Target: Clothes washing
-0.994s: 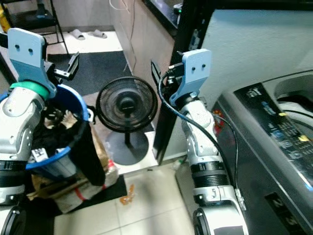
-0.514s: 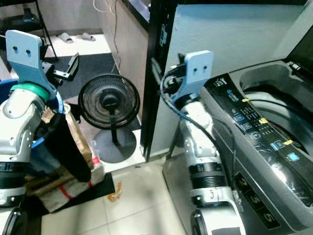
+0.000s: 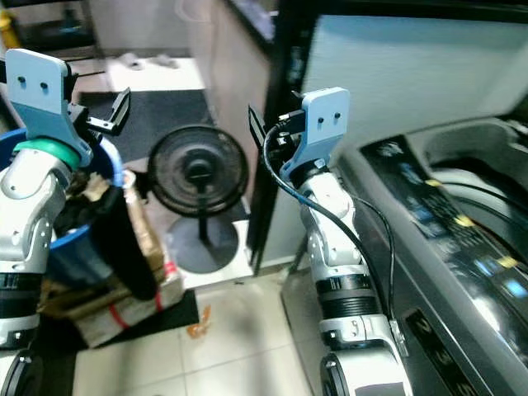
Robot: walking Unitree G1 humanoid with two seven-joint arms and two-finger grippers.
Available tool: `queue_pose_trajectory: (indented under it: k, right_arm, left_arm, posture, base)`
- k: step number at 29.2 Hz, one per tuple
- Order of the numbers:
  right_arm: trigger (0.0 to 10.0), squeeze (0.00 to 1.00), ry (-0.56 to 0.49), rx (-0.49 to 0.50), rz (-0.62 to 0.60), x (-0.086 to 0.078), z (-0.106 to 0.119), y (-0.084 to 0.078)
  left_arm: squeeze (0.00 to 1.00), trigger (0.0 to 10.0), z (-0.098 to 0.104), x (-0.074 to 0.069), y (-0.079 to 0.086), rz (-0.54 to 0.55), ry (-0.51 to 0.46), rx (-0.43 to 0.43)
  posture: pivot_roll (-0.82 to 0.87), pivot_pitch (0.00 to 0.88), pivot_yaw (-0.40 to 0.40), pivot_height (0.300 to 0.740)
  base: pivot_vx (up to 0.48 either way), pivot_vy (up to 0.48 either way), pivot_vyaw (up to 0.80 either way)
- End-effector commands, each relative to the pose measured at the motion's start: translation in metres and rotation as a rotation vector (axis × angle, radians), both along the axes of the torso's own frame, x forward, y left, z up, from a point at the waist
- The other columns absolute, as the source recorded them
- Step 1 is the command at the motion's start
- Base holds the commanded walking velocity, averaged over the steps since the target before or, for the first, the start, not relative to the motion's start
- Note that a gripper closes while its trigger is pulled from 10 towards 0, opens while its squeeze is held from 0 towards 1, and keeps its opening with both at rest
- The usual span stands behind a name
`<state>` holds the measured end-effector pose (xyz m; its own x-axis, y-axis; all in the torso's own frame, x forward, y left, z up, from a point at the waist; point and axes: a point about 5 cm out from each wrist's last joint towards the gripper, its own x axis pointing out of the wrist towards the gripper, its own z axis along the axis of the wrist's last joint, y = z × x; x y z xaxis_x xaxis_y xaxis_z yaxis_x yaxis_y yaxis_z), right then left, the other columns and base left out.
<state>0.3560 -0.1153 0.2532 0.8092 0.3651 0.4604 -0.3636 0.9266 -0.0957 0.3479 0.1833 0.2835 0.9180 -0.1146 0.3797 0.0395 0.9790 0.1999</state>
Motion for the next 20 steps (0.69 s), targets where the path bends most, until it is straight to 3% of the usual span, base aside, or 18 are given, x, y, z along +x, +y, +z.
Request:
queue_pose_trajectory:
  k: [1,20]
  right_arm:
    - [10.0,0.0,-0.002,-0.012,-0.006,-0.0002,0.0009,-0.0016]
    - [10.0,0.0,0.003,-0.005,-0.002,-0.0004,0.0004,-0.0011]
  left_arm:
    - [0.0,10.0,-0.0018,-0.0006,-0.0005,-0.001,0.009,0.003]
    - [0.0,10.0,-0.0026,-0.0002,0.0014,0.019,0.016,0.004]
  posture:
    - [0.04,0.005,-0.025,0.74]
    - [0.04,0.009,-0.025,0.74]
  base:
    - [0.0,0.0,0.79]
    - [0.0,0.0,0.79]
